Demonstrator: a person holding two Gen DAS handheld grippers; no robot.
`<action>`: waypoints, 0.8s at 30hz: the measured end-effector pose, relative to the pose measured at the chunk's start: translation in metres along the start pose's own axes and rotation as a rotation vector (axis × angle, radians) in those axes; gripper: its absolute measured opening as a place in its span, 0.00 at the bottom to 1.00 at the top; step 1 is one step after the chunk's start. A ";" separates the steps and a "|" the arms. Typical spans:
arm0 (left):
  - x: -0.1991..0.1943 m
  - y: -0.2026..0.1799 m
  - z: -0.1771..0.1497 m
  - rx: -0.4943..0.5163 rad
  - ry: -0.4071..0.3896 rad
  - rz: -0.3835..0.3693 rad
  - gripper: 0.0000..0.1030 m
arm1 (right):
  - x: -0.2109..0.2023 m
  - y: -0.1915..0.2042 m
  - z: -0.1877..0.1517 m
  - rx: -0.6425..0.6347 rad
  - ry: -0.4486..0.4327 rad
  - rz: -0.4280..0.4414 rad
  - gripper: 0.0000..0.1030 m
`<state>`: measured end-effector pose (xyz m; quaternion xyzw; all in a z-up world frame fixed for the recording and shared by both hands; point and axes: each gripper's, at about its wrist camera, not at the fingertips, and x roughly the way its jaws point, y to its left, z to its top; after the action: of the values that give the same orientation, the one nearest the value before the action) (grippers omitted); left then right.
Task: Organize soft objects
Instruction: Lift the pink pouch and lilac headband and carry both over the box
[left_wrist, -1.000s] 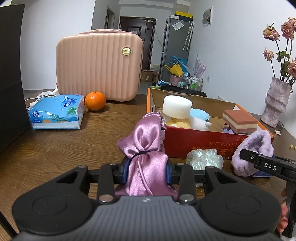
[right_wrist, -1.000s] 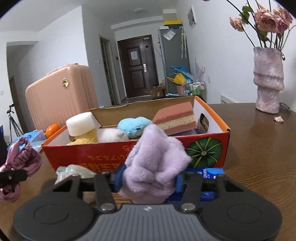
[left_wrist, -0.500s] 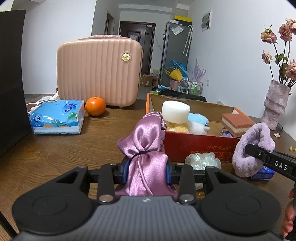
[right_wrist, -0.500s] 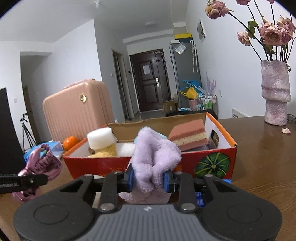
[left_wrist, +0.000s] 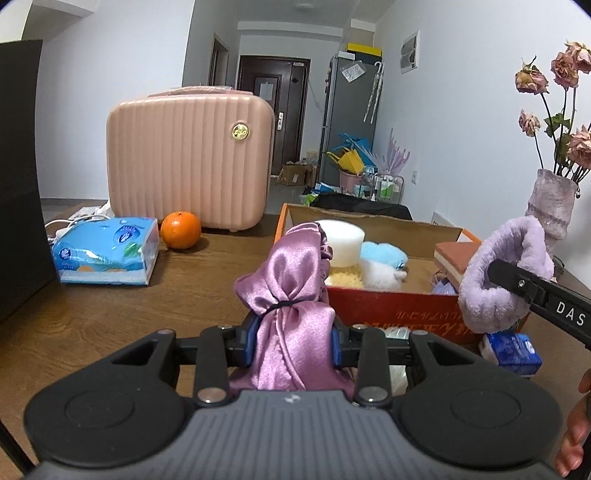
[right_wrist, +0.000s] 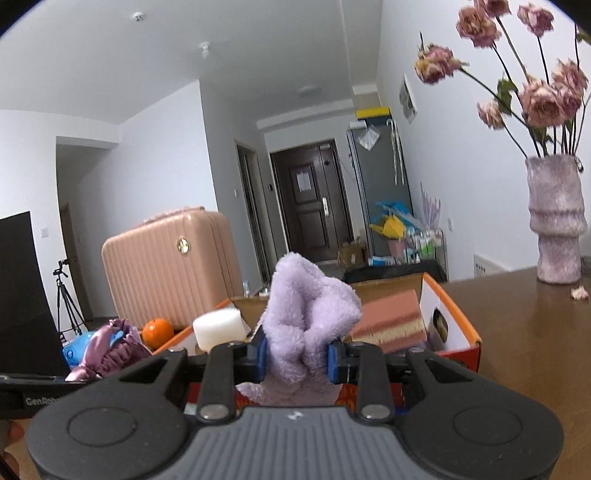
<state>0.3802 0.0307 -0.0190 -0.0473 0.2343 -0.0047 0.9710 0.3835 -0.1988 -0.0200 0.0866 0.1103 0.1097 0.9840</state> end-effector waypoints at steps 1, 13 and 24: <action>0.001 -0.002 0.001 0.000 -0.004 0.002 0.35 | 0.001 0.000 0.000 -0.006 -0.007 -0.002 0.28; 0.016 -0.032 0.018 -0.008 -0.052 -0.002 0.35 | 0.020 -0.010 0.004 -0.020 -0.026 -0.009 0.28; 0.041 -0.055 0.041 -0.020 -0.108 -0.018 0.35 | 0.040 -0.017 0.012 -0.038 -0.061 -0.018 0.28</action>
<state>0.4365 -0.0218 0.0037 -0.0594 0.1812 -0.0087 0.9816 0.4276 -0.2076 -0.0194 0.0704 0.0791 0.1003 0.9893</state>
